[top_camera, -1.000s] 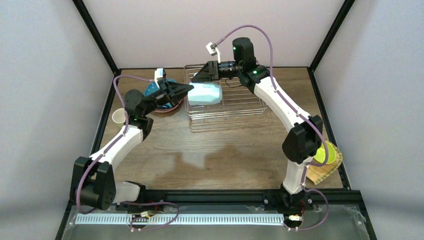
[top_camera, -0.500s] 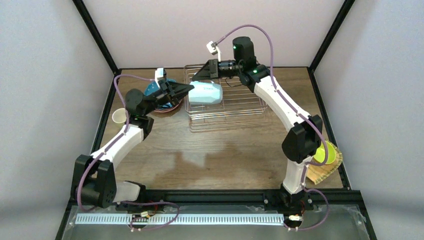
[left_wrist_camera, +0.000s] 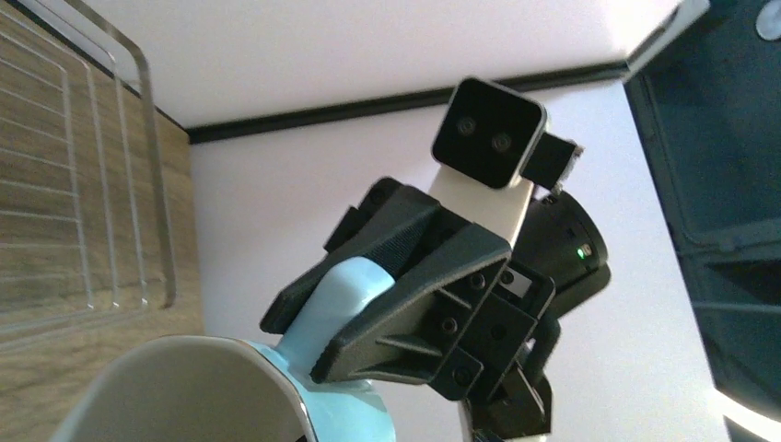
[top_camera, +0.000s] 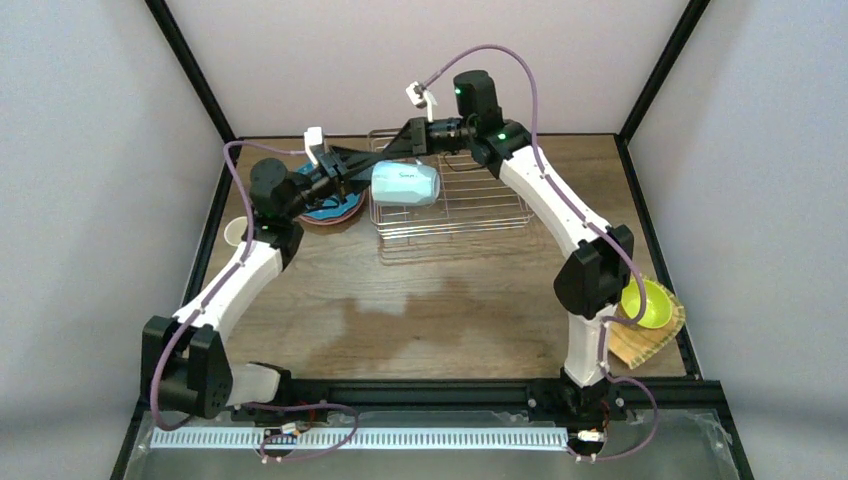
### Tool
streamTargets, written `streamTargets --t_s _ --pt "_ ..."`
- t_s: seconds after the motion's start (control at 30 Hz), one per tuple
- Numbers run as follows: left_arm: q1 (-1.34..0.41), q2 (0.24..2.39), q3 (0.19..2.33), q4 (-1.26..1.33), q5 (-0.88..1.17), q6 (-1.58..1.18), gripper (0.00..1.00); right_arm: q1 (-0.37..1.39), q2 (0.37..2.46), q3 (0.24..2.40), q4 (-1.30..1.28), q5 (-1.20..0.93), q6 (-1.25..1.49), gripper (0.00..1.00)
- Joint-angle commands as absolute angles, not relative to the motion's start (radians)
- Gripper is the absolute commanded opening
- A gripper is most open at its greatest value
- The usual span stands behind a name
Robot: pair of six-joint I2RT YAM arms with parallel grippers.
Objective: Load the mixed dishes into the dish rack
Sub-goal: Pass from the left arm to the right, then turn the cup upside down over the dish rack.
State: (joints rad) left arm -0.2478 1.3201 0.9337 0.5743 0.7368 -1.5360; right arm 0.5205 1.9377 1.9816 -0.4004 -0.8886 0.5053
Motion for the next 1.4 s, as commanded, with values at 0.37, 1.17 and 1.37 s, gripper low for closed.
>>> streamTargets --t_s 0.37,1.17,1.37 --pt "-0.148 1.161 0.961 0.046 0.372 -1.217 0.95 0.561 2.092 2.257 -0.648 -0.689 0.461 0.01" --pt "-0.147 1.172 0.943 -0.179 0.286 -1.032 0.96 0.630 2.352 2.465 -0.837 -0.172 0.448 0.01" --pt "-0.149 1.184 0.921 -0.171 0.294 -1.016 0.96 0.630 2.398 2.507 -0.834 -0.130 0.454 0.01"
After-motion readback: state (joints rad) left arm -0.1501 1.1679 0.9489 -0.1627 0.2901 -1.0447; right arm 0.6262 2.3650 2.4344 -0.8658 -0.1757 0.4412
